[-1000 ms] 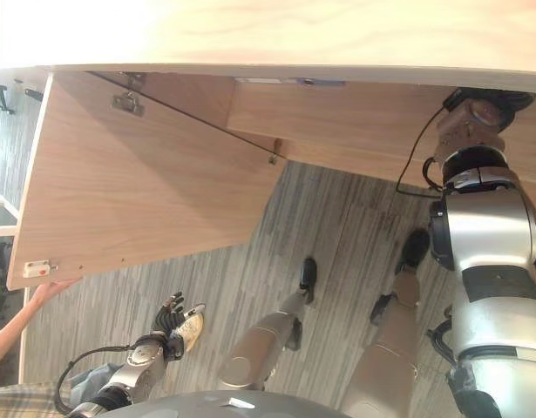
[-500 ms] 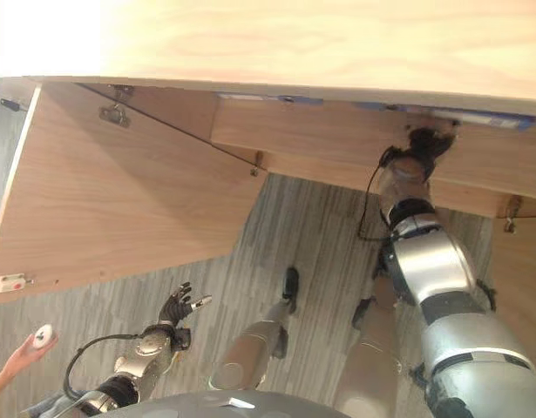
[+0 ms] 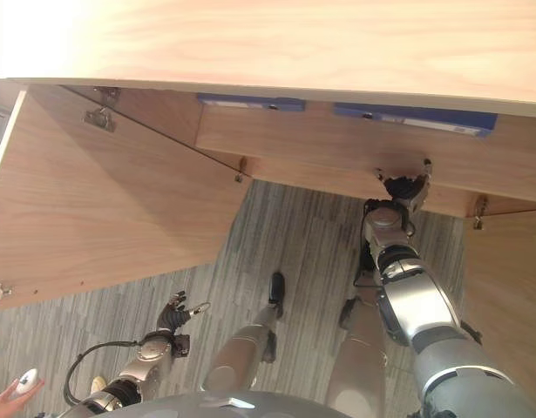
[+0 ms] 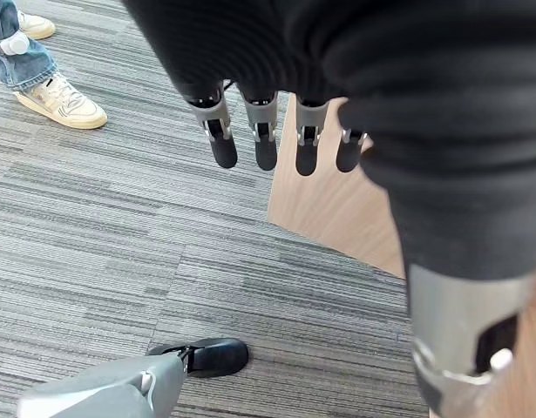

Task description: Put the empty folder in the office cabinet

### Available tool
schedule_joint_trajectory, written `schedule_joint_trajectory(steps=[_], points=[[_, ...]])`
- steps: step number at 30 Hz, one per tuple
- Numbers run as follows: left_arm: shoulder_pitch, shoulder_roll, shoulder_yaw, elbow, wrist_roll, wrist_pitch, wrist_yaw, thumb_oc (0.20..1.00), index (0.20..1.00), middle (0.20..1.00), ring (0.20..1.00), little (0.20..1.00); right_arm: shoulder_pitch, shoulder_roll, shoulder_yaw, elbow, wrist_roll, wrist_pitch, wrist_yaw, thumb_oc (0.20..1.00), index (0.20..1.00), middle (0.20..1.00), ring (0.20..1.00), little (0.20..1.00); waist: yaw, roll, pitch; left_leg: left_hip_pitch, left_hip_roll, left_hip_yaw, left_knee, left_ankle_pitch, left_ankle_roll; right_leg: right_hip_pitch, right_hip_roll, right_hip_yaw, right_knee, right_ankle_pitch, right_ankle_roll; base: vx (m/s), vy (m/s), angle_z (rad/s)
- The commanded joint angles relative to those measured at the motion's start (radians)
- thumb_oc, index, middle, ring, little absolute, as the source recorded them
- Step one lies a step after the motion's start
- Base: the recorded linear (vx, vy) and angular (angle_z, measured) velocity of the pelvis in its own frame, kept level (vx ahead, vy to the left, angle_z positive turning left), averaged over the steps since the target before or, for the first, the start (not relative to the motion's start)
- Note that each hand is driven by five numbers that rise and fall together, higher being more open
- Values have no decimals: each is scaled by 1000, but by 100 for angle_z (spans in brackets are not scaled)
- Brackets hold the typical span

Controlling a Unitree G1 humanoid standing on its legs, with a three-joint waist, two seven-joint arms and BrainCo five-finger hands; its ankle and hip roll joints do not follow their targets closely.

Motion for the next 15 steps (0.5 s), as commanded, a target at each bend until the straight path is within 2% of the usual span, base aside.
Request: schedule_joint_trajectory(steps=[1, 4, 15], points=[[-37, 28, -22, 18, 14, -19, 16, 1000, 1000, 1000, 1000, 1000, -19, -42, -20, 121, 1, 75, -25, 1000, 1000, 1000, 1000, 1000, 27, 56, 95, 121, 35, 6, -1, -73, -37, 11, -87, 86, 46, -27, 133, 0, 12, -6], [-17, 37, -14, 2, 20, -22, 6, 1000, 1000, 1000, 1000, 1000, -40, -91, 41, 86, -109, 93, -36, 1000, 1000, 1000, 1000, 1000, 28, 59, 97, 121, 35, 10, -1, -70, -38, 8, -86, 93, 42, -24, 133, 4, 17, -5], [-11, 58, 20, -14, 4, -9, -19, 1000, 1000, 1000, 1000, 1000, -129, -230, 141, 47, -243, 144, 6, 1000, 1000, 1000, 1000, 1000, 11, 39, 99, 114, 44, 20, -1, -59, -44, -6, -74, 95, 46, -22, 130, -1, -5, -1]])
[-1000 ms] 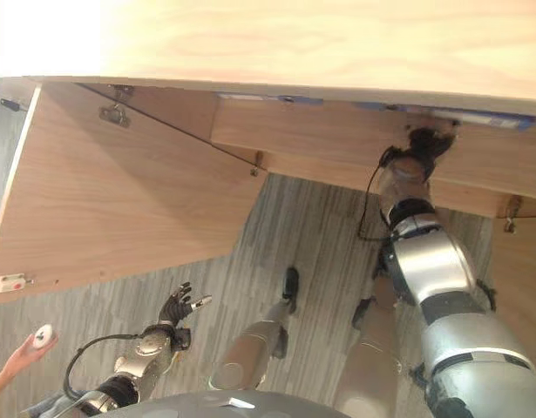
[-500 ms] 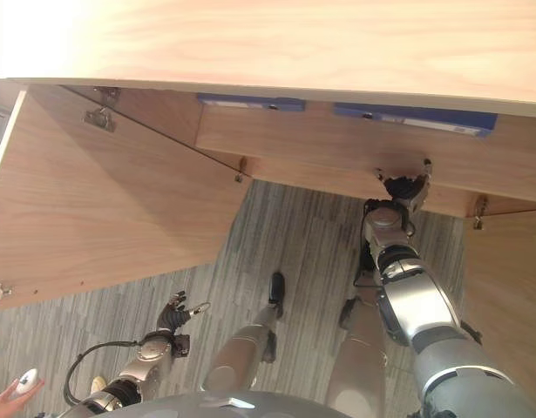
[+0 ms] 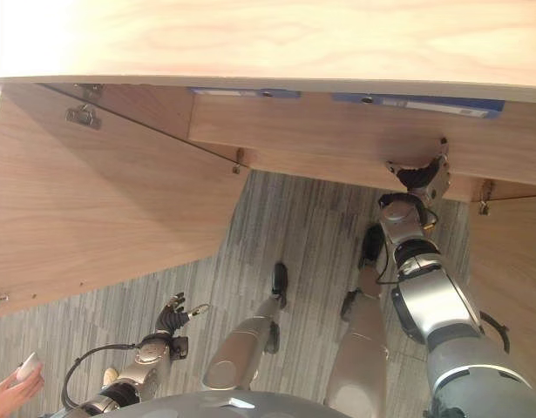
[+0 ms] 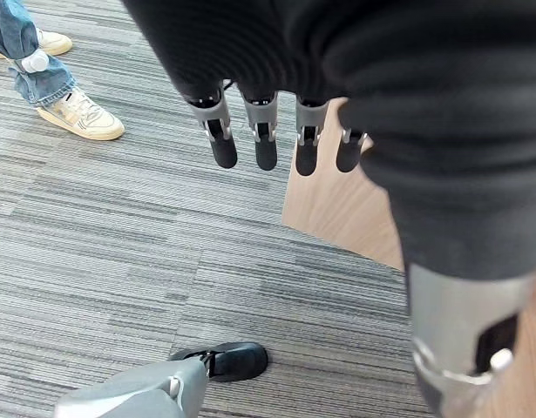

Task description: Put the empty folder in the office cabinet

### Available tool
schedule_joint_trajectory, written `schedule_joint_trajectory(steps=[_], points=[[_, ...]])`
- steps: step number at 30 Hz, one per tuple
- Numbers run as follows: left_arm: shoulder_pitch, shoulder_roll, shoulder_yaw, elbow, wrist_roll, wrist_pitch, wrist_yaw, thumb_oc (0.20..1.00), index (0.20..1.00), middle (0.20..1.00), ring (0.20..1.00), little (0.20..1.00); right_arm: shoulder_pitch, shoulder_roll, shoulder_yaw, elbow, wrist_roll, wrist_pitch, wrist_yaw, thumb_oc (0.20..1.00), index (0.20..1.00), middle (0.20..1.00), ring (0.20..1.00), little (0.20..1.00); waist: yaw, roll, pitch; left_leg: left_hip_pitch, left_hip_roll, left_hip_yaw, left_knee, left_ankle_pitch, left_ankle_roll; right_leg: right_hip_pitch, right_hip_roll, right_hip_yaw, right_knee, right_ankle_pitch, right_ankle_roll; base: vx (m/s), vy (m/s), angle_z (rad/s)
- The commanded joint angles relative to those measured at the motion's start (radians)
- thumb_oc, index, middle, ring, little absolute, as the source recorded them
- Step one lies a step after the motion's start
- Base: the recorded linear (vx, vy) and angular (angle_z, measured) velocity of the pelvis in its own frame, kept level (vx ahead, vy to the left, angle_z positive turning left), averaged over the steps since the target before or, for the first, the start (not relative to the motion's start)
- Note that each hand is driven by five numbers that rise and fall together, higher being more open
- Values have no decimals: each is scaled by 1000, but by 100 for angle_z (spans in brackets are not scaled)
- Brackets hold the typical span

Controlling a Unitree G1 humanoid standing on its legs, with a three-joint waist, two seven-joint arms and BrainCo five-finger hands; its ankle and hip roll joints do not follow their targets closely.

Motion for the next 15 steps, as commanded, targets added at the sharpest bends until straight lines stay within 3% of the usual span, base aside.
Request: schedule_joint_trajectory(steps=[1, 15], points=[[-25, 57, 8, -5, -2, -2, -9, 1000, 1000, 1000, 1000, 1000, -129, -139, 48, 86, -57, 77, 62, 1000, 1000, 1000, 1000, 1000, 25, 23, 42, 110, 56, 4, 0, -53, -51, -11, -69, 80, 70, -34, 126, 0, 0, 0], [-27, 83, 53, 5, -19, 17, -38, 1000, 1000, 1000, 1000, 1000, -279, -268, 213, 56, -166, 107, 153, 1000, 1000, 1000, 1000, 1000, 18, -3, 38, 99, 69, 8, 0, -43, -58, -25, -53, 80, 73, -36, 121, 1, -6, -1]])
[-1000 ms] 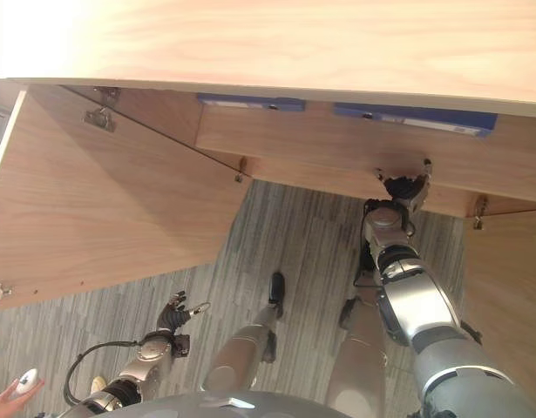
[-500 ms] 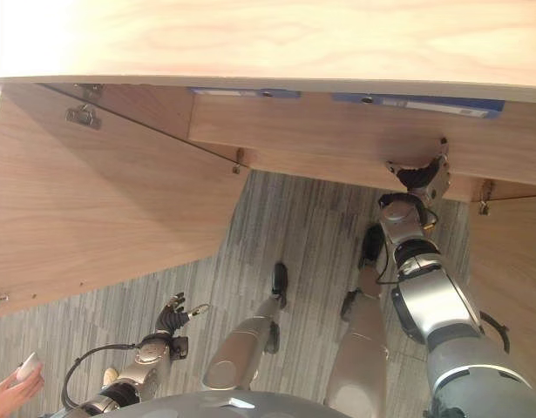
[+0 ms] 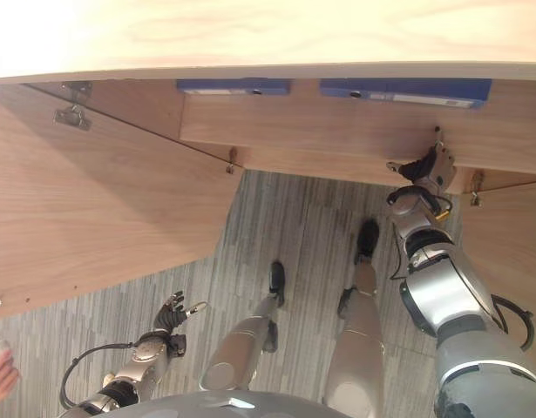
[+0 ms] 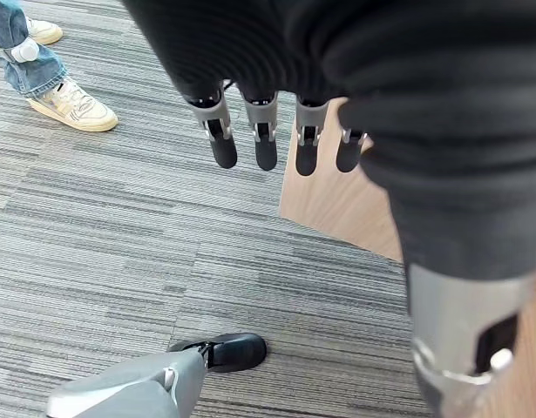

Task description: Put the empty folder in the office cabinet

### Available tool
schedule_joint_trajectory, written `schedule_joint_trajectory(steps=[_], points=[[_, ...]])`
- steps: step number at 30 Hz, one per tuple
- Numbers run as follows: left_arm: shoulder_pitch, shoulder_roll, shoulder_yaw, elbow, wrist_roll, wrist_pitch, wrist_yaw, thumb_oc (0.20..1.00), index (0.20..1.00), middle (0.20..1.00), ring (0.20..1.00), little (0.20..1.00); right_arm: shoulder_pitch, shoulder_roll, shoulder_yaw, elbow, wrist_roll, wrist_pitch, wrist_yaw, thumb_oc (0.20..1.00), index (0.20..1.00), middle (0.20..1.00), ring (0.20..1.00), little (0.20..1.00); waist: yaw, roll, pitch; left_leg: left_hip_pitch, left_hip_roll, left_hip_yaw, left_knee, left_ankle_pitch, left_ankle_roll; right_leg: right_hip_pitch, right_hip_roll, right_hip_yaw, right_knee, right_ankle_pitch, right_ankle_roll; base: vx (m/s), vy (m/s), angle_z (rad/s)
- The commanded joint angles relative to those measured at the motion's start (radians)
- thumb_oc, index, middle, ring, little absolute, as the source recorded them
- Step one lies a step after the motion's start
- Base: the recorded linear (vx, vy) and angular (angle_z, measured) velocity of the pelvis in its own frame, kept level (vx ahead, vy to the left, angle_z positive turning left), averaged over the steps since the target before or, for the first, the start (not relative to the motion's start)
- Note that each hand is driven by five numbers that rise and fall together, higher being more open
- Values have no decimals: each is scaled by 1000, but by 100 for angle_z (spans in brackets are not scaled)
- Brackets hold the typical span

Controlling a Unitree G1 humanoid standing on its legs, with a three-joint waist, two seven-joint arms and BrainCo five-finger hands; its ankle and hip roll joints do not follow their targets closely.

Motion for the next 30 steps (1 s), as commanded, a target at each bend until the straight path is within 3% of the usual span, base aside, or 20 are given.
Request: schedule_joint_trajectory(steps=[1, 2, 3, 17, 30], points=[[-28, 83, 19, 3, -19, 8, -2, 1000, 1000, 1000, 1000, 1000, -215, -208, 66, 4, -37, 20, 64, 1000, 1000, 1000, 1000, 1000, 45, -3, 33, 113, 70, 9, 0, -41, -50, -22, -62, 65, 103, -36, 121, 3, -14, -7], [-31, 83, 23, 6, -22, 9, -4, 1000, 1000, 1000, 1000, 1000, -222, -214, 75, -5, -41, 20, 72, 1000, 1000, 1000, 1000, 1000, 43, -5, 33, 113, 70, 9, 0, -41, -49, -23, -62, 65, 103, -36, 121, 3, -14, -11], [-40, 85, 33, 18, -24, 11, -4, 1000, 1000, 1000, 1000, 1000, -238, -230, 102, -43, -59, 17, 84, 200, 200, 200, 200, 200, 38, -15, 33, 113, 72, 12, 0, -43, -50, -24, -60, 65, 103, -36, 120, 0, -13, -9], [-62, 91, 63, 60, -25, 14, -2, 1000, 1000, 1000, 1000, 1000, -320, -226, 187, -107, -148, 34, 93, 200, 200, 200, 200, 200, 25, -49, 30, 112, 78, 15, 0, -47, -51, -25, -53, 70, 97, -30, 118, 0, -2, -1], [-15, 94, 45, 47, -21, 10, -22, 1000, 1000, 1000, 1000, 1000, -393, -245, 251, 6, -144, 29, 135, 200, 200, 200, 200, 200, 52, -32, 28, 106, 78, 4, 0, -33, -52, -28, -52, 66, 101, -34, 116, 0, 0, 0]])
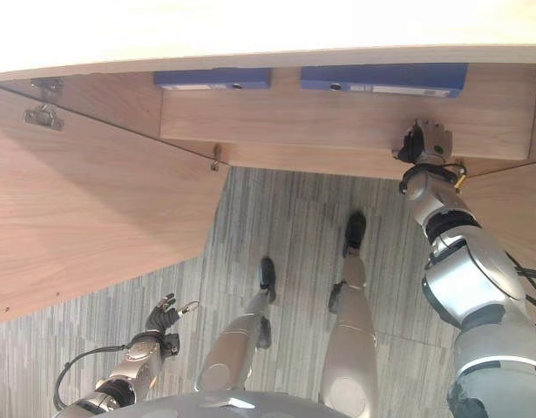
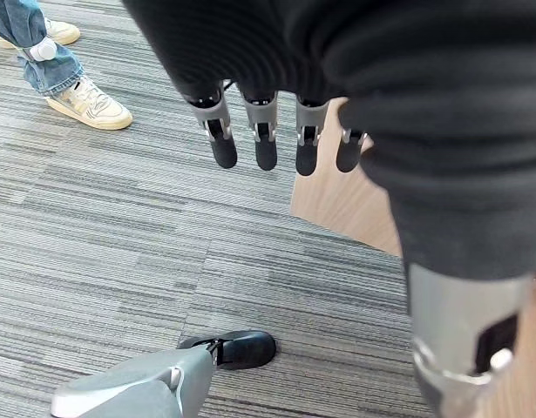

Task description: Put the empty folder in the office cabinet

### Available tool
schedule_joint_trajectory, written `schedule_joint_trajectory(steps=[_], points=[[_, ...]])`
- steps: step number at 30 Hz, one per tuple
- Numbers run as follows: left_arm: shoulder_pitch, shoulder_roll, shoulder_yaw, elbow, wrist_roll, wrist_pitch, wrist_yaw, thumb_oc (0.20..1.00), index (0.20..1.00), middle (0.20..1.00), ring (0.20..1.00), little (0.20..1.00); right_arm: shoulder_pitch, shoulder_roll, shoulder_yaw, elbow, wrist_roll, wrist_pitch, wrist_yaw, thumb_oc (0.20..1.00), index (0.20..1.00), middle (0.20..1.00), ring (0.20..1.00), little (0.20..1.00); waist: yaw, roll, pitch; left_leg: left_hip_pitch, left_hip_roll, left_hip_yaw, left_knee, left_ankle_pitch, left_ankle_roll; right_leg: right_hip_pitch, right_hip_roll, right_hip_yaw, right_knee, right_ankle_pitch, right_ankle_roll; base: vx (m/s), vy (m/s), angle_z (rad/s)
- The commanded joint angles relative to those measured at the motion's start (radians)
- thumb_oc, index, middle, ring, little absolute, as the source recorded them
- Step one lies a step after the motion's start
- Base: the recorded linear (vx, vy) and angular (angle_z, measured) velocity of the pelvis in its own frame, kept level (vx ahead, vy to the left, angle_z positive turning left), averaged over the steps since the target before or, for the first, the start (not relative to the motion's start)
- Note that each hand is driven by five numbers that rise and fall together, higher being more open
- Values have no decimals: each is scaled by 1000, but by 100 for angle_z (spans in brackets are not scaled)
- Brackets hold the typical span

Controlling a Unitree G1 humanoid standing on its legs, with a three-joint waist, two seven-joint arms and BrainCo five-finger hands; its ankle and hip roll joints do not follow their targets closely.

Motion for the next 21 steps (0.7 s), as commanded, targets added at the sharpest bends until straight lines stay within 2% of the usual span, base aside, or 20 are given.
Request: schedule_joint_trajectory(steps=[1, 10, 21], points=[[-6, 93, -30, 7, -19, -7, 0, 1000, 1000, 1000, 1000, 1000, -307, -118, 17, 76, 13, 11, -61, 200, 200, 200, 200, 200, 79, -5, 10, 116, 59, -18, 0, -45, -46, -22, -71, 65, 117, -33, 116, 0, 0, 0], [0, 110, -46, 7, -10, -8, -7, 1000, 1000, 1000, 1000, 1000, -431, -174, 134, 142, -10, 22, -19, 200, 200, 200, 200, 200, 100, 6, 8, 108, 63, -25, 0, -25, -52, -35, -68, 63, 128, -42, 113, 3, -1, 1], [-4, 129, -44, 5, -11, 4, -19, 1000, 1000, 1000, 1000, 1000, -568, -234, 252, 142, -17, 29, 5, 200, 200, 200, 200, 200, 111, 11, 2, 82, 95, -26, 0, 9, -70, -85, -47, 53, 180, -89, 101, 25, -32, -1]])
